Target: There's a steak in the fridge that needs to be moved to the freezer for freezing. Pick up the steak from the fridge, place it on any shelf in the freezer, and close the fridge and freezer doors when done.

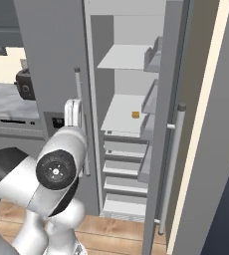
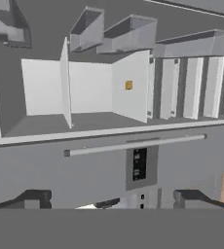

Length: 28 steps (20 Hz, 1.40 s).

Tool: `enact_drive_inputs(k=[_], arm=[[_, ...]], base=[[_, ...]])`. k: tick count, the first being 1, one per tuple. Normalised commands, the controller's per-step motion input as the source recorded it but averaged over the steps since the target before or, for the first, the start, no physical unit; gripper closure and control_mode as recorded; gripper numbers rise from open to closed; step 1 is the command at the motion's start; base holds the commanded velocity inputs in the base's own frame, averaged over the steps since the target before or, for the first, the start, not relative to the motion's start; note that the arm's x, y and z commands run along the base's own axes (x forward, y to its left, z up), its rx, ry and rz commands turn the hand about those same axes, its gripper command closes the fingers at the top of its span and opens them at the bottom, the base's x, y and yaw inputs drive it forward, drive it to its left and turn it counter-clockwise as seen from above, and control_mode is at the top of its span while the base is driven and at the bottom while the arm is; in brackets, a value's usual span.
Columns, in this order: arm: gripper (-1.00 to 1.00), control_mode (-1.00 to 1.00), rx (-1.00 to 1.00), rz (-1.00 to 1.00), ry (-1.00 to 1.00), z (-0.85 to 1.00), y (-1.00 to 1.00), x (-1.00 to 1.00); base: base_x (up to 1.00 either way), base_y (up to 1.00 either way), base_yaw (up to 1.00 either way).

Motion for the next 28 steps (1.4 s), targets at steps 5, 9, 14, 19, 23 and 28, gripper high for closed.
enact_drive_inputs(k=[5, 9, 14, 19, 23, 28], arm=[[-1.0, -1.0, 0.21, 0.05, 0.0, -0.02, -0.65, 0.02], [-1.0, -1.0, 0.1, 0.07, -0.16, -0.27, -0.62, 0.21], [-1.0, -1.0, 0.08, 0.04, -0.33, -0.31, -0.68, 0.29], [-1.0, -1.0, 0.07, 0.0, -0.21, -0.19, -0.63, 0.44], [-1.0, -1.0, 0.0, -0.06, 0.0, -0.01, -0.34, 0.25], [-1.0, -1.0, 0.0, -0.14, 0.06, -0.01, -0.52, 0.08]], base=[[0.0, 0.0, 0.0], [0.0, 0.0, 0.0], [0.0, 0.0, 0.0], [0.0, 0.0, 0.0], [0.0, 0.0, 0.0], [0.0, 0.0, 0.0]])
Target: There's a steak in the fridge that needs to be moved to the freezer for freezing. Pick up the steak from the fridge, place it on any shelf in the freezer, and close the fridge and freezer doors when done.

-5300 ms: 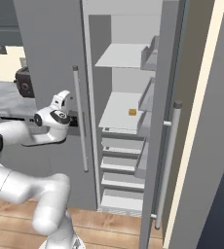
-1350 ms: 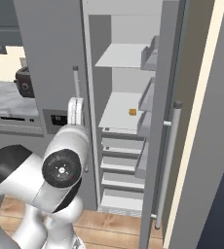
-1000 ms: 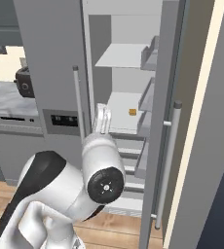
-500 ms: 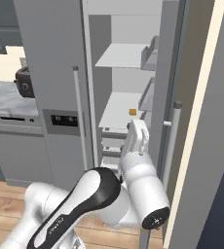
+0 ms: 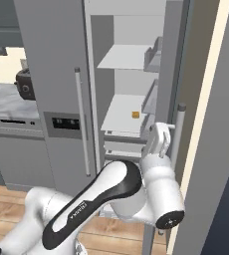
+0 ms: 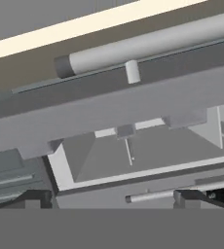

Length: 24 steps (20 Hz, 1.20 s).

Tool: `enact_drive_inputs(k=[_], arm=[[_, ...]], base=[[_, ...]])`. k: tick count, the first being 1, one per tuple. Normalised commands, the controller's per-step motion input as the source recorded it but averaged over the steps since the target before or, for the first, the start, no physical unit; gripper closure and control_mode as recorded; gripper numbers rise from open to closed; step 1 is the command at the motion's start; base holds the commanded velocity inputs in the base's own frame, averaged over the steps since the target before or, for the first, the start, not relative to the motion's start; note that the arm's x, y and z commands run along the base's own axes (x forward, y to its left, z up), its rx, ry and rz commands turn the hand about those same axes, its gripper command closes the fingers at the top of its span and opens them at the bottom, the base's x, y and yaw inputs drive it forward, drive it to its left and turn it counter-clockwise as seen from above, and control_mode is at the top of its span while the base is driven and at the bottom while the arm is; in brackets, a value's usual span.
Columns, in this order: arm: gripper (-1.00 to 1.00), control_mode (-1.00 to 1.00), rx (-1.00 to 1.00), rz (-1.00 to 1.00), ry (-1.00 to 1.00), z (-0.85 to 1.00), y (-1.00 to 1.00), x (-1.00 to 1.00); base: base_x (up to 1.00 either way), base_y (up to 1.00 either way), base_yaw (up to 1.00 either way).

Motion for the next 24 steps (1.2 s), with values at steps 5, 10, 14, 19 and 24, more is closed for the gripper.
enact_drive_inputs(k=[5, 10, 14, 19, 24], arm=[[-1.0, -1.0, -0.02, -0.13, 0.03, -0.09, -0.47, 0.1], [-1.0, -1.0, -0.01, -0.1, 0.0, -0.31, -0.48, 0.37], [-1.0, -1.0, 0.0, -0.02, 0.0, -0.39, -0.35, 0.38], [-1.0, -1.0, 0.0, 0.0, 0.0, -0.35, -0.35, 0.18], [-1.0, -1.0, -0.02, -0.11, 0.03, -0.23, -0.08, 0.19]], base=[[0.0, 0.0, 0.0], [0.0, 0.0, 0.0], [0.0, 0.0, 0.0], [0.0, 0.0, 0.0], [0.0, 0.0, 0.0]])
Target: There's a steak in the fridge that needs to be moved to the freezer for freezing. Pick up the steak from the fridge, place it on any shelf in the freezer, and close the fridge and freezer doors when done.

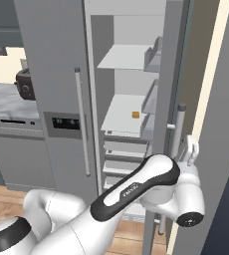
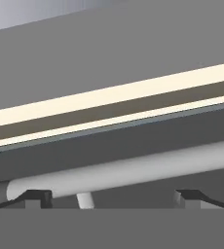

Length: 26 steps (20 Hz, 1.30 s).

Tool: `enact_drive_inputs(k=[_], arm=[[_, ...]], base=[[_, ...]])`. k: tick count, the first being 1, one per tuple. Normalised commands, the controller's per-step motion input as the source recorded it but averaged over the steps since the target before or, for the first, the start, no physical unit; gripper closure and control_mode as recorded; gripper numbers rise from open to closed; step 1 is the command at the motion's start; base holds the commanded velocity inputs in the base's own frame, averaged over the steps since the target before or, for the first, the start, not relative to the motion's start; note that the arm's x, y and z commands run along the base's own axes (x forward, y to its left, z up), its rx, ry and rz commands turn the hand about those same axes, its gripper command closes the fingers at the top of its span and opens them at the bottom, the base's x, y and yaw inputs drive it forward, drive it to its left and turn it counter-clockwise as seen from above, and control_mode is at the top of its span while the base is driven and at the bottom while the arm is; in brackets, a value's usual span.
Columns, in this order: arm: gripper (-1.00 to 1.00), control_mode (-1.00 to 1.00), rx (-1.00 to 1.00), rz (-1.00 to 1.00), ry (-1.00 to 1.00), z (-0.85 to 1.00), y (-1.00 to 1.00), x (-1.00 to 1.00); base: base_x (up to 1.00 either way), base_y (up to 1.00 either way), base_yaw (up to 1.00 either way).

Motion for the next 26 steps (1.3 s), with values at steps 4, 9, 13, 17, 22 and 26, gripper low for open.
enact_drive_inputs(k=[4, 9, 13, 17, 22, 26], arm=[[-1.0, -1.0, -0.07, -0.21, 0.08, -0.21, -0.04, 0.45], [-1.0, -1.0, -0.03, -0.18, 0.1, -0.13, 0.0, 0.54], [-1.0, -1.0, 0.04, 0.02, 0.06, -0.01, -0.41, 0.18], [-1.0, -1.0, 0.09, 0.1, 0.01, 0.0, -0.35, 0.19], [-1.0, -1.0, 0.07, 0.09, 0.0, 0.0, -0.25, 0.05], [-1.0, -1.0, 0.0, 0.05, 0.0, -0.04, -0.11, 0.3]], base=[[0.0, 0.0, 0.0], [0.0, 0.0, 0.0], [0.0, 0.0, 0.0], [0.0, 0.0, 0.0], [0.0, 0.0, 0.0], [0.0, 0.0, 0.0]])
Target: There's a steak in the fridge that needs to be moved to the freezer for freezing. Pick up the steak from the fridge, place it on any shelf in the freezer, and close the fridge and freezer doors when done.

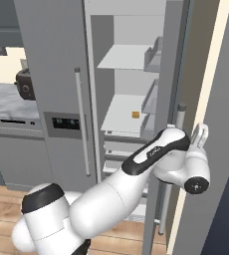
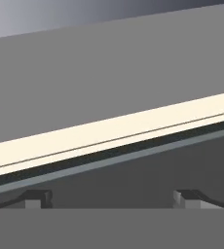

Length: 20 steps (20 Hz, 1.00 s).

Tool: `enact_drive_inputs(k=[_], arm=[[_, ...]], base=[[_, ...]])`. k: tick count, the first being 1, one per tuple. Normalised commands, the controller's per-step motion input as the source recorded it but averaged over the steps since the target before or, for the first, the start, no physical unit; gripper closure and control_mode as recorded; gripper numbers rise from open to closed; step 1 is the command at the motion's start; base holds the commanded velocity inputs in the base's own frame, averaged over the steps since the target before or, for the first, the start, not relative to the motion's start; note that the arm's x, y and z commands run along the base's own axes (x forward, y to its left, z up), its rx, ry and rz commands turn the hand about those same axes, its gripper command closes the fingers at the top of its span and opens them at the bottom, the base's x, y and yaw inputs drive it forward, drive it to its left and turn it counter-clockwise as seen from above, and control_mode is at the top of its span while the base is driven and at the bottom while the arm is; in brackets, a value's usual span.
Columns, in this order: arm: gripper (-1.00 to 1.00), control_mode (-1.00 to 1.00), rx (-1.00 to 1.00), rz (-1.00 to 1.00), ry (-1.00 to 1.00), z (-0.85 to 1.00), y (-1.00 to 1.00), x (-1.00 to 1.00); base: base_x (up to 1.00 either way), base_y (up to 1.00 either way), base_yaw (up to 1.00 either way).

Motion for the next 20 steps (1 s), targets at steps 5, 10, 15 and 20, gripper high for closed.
enact_drive_inputs(k=[5, 10, 15, 20], arm=[[-1.0, -1.0, 0.0, 0.03, 0.0, -0.17, 0.0, 0.47], [-1.0, -1.0, 0.01, 0.07, 0.01, -0.19, 0.03, 0.22], [-1.0, -1.0, 0.03, 0.11, 0.03, -0.04, 0.21, 0.03], [-1.0, -1.0, 0.03, 0.12, 0.03, 0.0, 0.28, 0.02]], base=[[0.0, 0.0, 0.0], [0.0, 0.0, 0.0], [0.0, 0.0, 0.0], [0.0, 0.0, 0.0]])
